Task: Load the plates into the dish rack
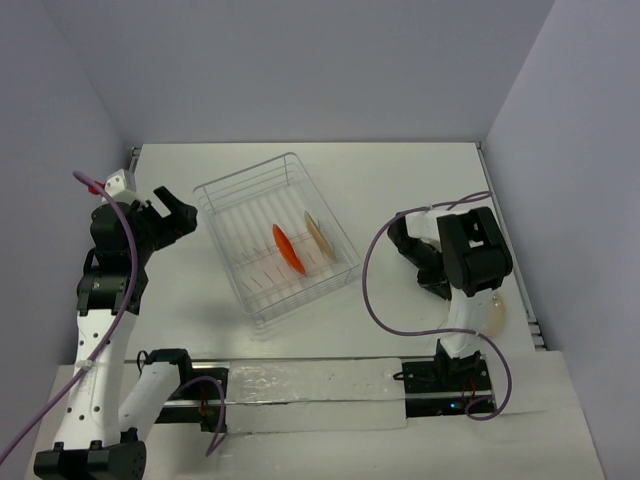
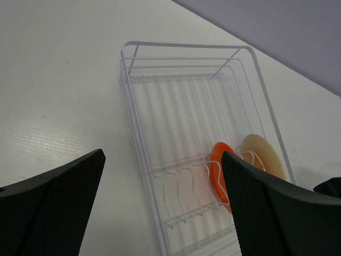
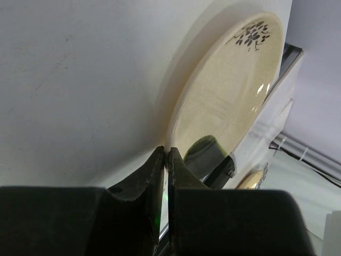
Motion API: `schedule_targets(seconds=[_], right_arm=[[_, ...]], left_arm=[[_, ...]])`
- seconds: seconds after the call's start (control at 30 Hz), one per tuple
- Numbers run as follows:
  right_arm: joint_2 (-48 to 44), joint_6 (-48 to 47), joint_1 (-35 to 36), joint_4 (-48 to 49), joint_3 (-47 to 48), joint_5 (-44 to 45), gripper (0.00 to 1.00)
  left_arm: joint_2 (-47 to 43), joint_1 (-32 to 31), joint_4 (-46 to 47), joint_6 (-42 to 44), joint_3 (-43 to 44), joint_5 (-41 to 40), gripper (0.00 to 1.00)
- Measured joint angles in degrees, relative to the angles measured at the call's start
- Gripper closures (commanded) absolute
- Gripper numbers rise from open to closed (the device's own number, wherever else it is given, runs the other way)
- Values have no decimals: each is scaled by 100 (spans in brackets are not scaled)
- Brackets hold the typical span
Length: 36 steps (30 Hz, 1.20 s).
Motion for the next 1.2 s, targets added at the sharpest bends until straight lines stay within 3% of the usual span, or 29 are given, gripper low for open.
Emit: schedule_targets(seconds=[0.4, 0.53, 0.73, 0.9, 1.07, 1.2], right_arm=[[-482, -64, 63, -174, 389, 198, 100], [-1310, -357, 314, -251, 1171, 262, 100], [-2499, -1200, 1274, 43, 2581, 45, 100], [-3316, -2188, 2201, 885, 3240, -1281, 100], [-3793, -2960, 2578, 1822, 3547, -3654, 100], [-3649, -3296, 2819, 2263, 3830, -5527, 100]], left_arm=[[2, 0, -4, 0, 0, -53, 1], [2, 0, -2, 0, 0, -54, 1], [25, 4, -1, 0, 0, -55, 1], [35, 7, 0, -2, 0, -55, 1], [52, 7, 0, -2, 0, -57, 1], [79, 7, 0, -4, 0, -57, 1]])
